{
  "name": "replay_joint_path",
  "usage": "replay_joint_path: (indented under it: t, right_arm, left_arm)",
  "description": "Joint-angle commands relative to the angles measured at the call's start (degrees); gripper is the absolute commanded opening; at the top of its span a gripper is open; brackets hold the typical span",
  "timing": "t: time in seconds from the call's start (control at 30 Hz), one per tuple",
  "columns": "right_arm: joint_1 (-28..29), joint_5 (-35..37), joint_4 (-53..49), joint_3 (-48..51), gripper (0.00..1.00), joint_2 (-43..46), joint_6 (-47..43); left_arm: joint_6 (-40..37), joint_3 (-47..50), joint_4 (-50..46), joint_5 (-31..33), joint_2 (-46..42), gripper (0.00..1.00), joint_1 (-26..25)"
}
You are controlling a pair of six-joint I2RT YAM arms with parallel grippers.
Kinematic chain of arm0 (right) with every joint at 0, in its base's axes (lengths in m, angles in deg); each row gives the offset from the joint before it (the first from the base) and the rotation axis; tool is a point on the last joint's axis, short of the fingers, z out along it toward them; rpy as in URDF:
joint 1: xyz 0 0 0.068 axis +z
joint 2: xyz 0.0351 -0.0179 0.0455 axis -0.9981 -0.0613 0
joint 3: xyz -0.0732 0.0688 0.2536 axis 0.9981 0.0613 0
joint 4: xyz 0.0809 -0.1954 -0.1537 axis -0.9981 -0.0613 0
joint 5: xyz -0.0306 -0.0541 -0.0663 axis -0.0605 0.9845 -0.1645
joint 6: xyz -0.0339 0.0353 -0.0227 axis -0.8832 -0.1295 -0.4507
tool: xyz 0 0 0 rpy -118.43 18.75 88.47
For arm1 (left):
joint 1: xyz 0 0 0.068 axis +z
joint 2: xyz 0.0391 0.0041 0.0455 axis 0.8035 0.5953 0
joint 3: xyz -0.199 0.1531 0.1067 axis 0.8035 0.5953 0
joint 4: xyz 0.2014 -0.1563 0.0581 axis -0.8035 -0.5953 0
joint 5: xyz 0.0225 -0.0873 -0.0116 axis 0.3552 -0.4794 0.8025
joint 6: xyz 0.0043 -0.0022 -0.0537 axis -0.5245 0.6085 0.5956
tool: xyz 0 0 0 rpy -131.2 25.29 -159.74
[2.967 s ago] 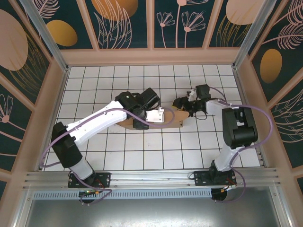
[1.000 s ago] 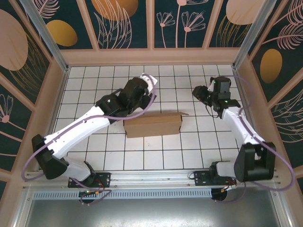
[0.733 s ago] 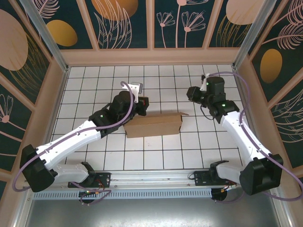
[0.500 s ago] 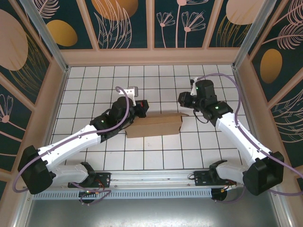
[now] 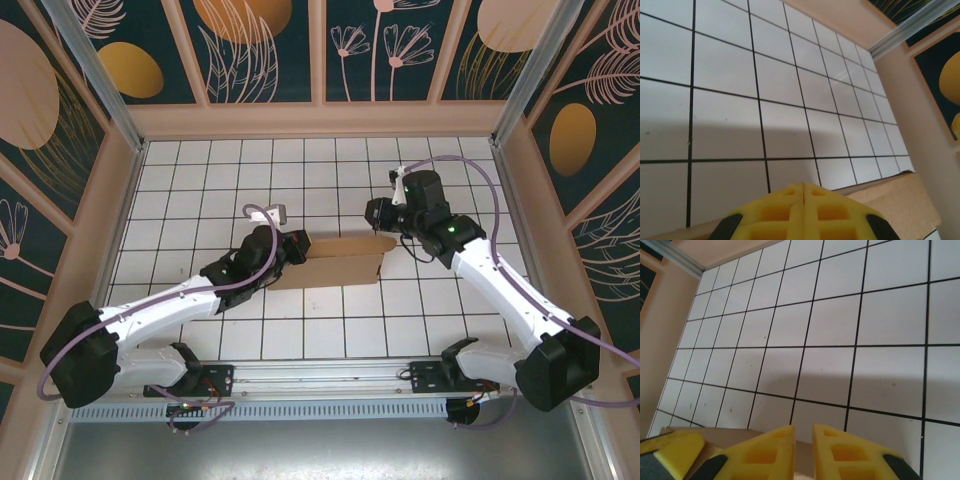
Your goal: Fold the paper box
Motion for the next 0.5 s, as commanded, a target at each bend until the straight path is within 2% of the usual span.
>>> replay_joint_path:
  t: [0.0, 0.17, 0.3, 0.37, 0.47]
  right_arm:
    - [1.21, -2.63, -0.49, -1.83, 0.17, -0.7, -1.86]
    - [4.12, -2.07, -4.14, -1.38, 0.18, -1.7, -3.47]
    - [4.74, 3.94, -9.01, -1.67, 0.3, -0.48, -4.01]
    - [3.9, 6.18, -12.64, -2.54, 0.43, -0.01, -4.0]
    - [0.49, 3.95, -15.99, -2.38, 0.52, 1.11, -4.18]
  left_arm:
    - [1.63, 2.06, 2.07, 0.27, 1.91, 0.0, 0.27]
    - [1.06, 2.72, 2.42, -0.33, 2.45, 0.0, 0.24]
    - [-1.76, 1.58, 0.2, -0.68, 2.82, 0.0, 0.22]
    - [-3.13, 1.16, -0.79, -1.76, 3.02, 0.0, 0.26]
    - [-5.57, 1.14, -1.76, -3.28, 2.88, 0.0, 0.19]
